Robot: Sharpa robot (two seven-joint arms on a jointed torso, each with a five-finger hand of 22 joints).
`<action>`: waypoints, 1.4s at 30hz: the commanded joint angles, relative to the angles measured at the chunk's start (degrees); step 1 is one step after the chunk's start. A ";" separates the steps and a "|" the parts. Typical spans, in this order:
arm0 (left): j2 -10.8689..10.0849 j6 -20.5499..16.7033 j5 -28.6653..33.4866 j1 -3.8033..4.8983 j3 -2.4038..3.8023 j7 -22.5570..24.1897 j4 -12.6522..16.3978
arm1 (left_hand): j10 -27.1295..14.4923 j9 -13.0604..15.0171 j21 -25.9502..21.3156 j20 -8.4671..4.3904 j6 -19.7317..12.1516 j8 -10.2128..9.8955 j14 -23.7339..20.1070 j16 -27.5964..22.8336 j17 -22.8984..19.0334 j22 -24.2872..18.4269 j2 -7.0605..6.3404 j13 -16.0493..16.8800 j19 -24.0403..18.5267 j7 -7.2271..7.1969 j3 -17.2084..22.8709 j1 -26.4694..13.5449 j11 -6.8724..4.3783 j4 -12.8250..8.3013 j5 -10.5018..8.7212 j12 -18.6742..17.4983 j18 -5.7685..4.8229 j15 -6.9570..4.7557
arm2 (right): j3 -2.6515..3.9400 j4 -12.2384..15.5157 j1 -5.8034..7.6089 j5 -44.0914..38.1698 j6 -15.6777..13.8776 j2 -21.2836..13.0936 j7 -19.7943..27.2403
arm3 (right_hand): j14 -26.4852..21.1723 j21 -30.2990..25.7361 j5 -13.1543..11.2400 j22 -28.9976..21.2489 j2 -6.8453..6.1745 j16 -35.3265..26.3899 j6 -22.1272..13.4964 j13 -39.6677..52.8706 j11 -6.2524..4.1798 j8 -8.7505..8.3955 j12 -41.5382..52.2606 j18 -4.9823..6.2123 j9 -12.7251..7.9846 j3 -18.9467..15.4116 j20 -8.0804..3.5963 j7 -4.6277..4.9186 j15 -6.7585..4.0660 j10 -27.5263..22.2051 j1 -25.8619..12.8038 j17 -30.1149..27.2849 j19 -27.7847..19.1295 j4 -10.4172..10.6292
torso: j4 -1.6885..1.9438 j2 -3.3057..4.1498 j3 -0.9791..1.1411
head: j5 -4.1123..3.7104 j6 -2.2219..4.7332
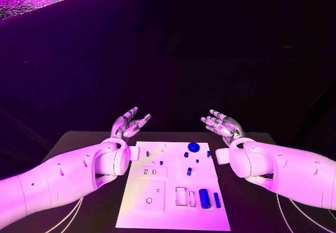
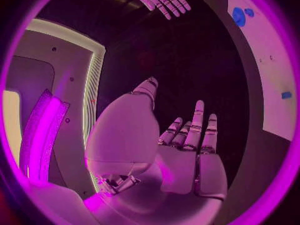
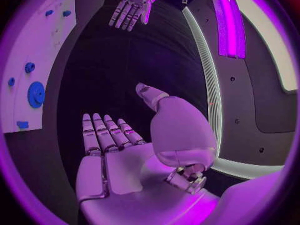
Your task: Assemble the parts on the task board
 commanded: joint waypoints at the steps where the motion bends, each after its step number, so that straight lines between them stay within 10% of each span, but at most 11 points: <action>1: 0.43 6.77 -3.11 0.25 0.10 0.01 -0.86 | 0.38 0.18 0.35 0.54 1.06 0.39 1.38 1.16 0.27 0.13 -0.24 0.12 1.07 4.54 0.21 3.33 0.73 0.85 0.82 0.31 1.45 0.30 | -0.80 -1.33 1.08 -2.13 11.35 0.37 -3.32 | 2.74 0.84 0.56 0.35 -0.21 0.65 2.15 0.31 0.33 0.73 0.64 1.02 0.42 1.67 0.46 9.12 0.32 2.79 4.12 0.37 1.96 -1.17 | 0.00 0.00 -0.01 | 0.01 0.00; 7: 0.51 7.05 -3.22 0.29 0.11 0.00 -1.09 | 0.89 0.27 0.39 0.57 1.70 0.53 1.41 1.42 0.20 0.15 0.11 0.20 0.96 4.69 0.21 3.39 0.90 0.82 0.76 0.41 1.51 0.26 | -2.42 -3.21 2.86 -2.68 15.83 0.80 -4.75 | 8.71 2.16 -0.68 0.96 -0.48 1.74 6.49 0.68 -0.08 1.73 1.15 1.81 1.27 2.16 0.41 9.04 -0.42 8.17 6.82 1.16 5.82 -3.12 | 0.00 0.00 -0.01 | 0.01 0.00; 9: 0.51 7.05 -3.22 0.29 0.11 0.00 -1.09 | 1.96 0.37 0.51 0.66 2.64 0.74 2.11 2.20 0.16 0.22 0.88 0.31 1.17 5.28 0.63 3.70 1.53 0.75 0.70 0.55 1.58 0.52 | -2.58 -3.40 3.04 -2.74 16.29 0.85 -4.89 | 15.24 4.96 -0.98 2.32 -0.95 3.09 11.01 0.96 -0.60 2.84 1.60 2.88 2.17 2.34 0.34 8.88 -1.27 13.34 8.73 2.03 14.62 -4.36 | 0.00 0.00 -0.01 | 0.01 0.00; 10: -2.52 11.00 -4.01 0.31 0.12 -0.02 1.15 | 2.98 0.45 0.59 0.69 3.50 0.92 2.75 2.80 0.10 0.25 1.44 0.40 1.39 5.81 1.23 4.02 2.08 0.69 0.66 0.65 1.53 0.75 | -2.51 -4.70 3.90 -20.79 12.25 -0.05 -2.40 | 16.59 5.57 -0.88 2.57 -1.05 3.34 12.59 1.05 -0.74 3.26 1.71 3.07 2.49 2.37 0.30 8.81 -1.48 14.78 9.13 2.20 16.45 -4.60 | -0.23 1.09 0.09 | 0.49 -0.97; 12: -3.46 11.48 -4.57 0.32 0.13 0.16 2.00 | 4.60 0.61 0.78 0.74 4.79 1.19 3.47 3.39 -0.01 0.35 1.84 0.54 2.20 6.30 1.78 4.20 2.65 0.64 0.64 0.82 1.25 1.20 | -2.48 -4.84 4.38 -23.63 11.68 -0.31 -2.28 | 24.86 7.84 -0.71 3.41 -1.45 5.10 19.28 1.60 -1.52 5.11 2.77 4.03 3.84 2.51 0.19 8.39 -2.50 23.57 10.31 3.27 23.13 -5.35 | -0.15 1.50 0.16 | 0.23 -0.90; 18: -5.38 11.45 -4.15 0.35 0.64 0.82 3.93 | 25.38 2.28 5.82 0.68 15.81 3.96 10.91 7.35 0.85 2.76 2.65 2.21 21.10 7.84 3.85 4.90 4.56 0.20 0.55 4.53 1.60 0.50 | -2.39 -5.24 5.49 -33.36 9.83 -0.93 -3.29 | 33.40 11.06 -0.54 4.12 -2.54 7.32 31.77 1.79 -3.43 8.16 3.18 5.99 5.89 2.98 -0.26 6.86 -4.81 35.15 11.29 4.19 29.08 -6.04 | 0.00 2.38 0.04 | -0.39 -1.22; 23: -6.52 11.51 -4.01 0.40 1.09 1.07 5.55 | 39.60 5.12 9.18 0.27 30.67 10.04 17.94 10.72 3.57 3.59 1.91 3.06 27.85 6.80 7.75 6.12 2.50 -0.11 0.73 8.45 3.43 -1.96 | -2.34 -5.29 6.24 -41.55 8.77 -1.31 -5.30 | 37.86 13.22 -0.16 4.88 -3.37 8.72 34.82 1.76 -4.54 8.85 2.89 6.06 6.00 3.35 -1.56 5.94 -6.28 39.18 11.84 4.84 32.07 -6.40 | 0.29 3.17 -0.09 | -0.54 -1.31; 30: -8.42 11.73 -4.22 0.55 1.55 -0.11 9.45 | 46.16 6.86 12.37 -1.94 33.93 13.27 25.30 14.23 8.13 4.47 -1.39 3.23 33.64 5.24 13.84 6.15 0.46 -0.29 0.66 8.58 3.53 -4.55 | -2.22 -5.42 7.39 -52.42 9.27 -1.53 -8.71 | 41.16 15.81 -0.91 6.20 -3.95 9.52 36.33 1.78 -5.43 8.98 2.29 5.94 5.84 3.35 -2.89 5.13 -7.39 41.87 13.06 5.79 33.64 -7.24 | 0.70 4.37 -0.39 | -1.01 -1.47; 35: -9.65 11.11 -4.47 0.58 1.98 -1.86 13.17 | 48.37 7.61 15.16 -3.31 34.56 14.15 23.78 13.37 9.44 5.75 -3.43 3.28 36.98 5.05 15.74 6.80 0.18 -1.67 0.37 8.19 3.42 -4.66 | -2.18 -5.37 8.10 -62.15 12.05 -1.29 -13.39 | 50.68 24.52 0.51 11.35 -4.93 15.86 40.30 2.51 -8.05 10.68 2.71 5.93 6.82 -0.33 -6.42 3.06 -11.14 48.67 12.38 11.85 38.62 -6.13 | 0.86 5.39 -0.66 | -1.18 -1.11; 42: -11.01 11.22 -6.26 0.83 2.59 -3.68 16.26 | 50.53 8.69 20.08 -4.53 35.23 15.23 22.97 12.41 10.92 8.70 -4.44 3.28 38.59 4.59 16.27 6.14 -0.26 -3.16 -0.04 7.64 3.09 -4.93 | -2.16 -3.84 9.02 -75.86 13.74 -0.74 -21.02 | 54.12 35.07 0.96 18.60 -7.02 28.21 41.64 3.39 -9.44 10.71 2.13 5.69 7.87 -1.42 -8.95 1.66 -13.46 51.83 11.85 24.83 40.69 -4.23 | 1.12 6.84 -0.94 | -1.68 -0.81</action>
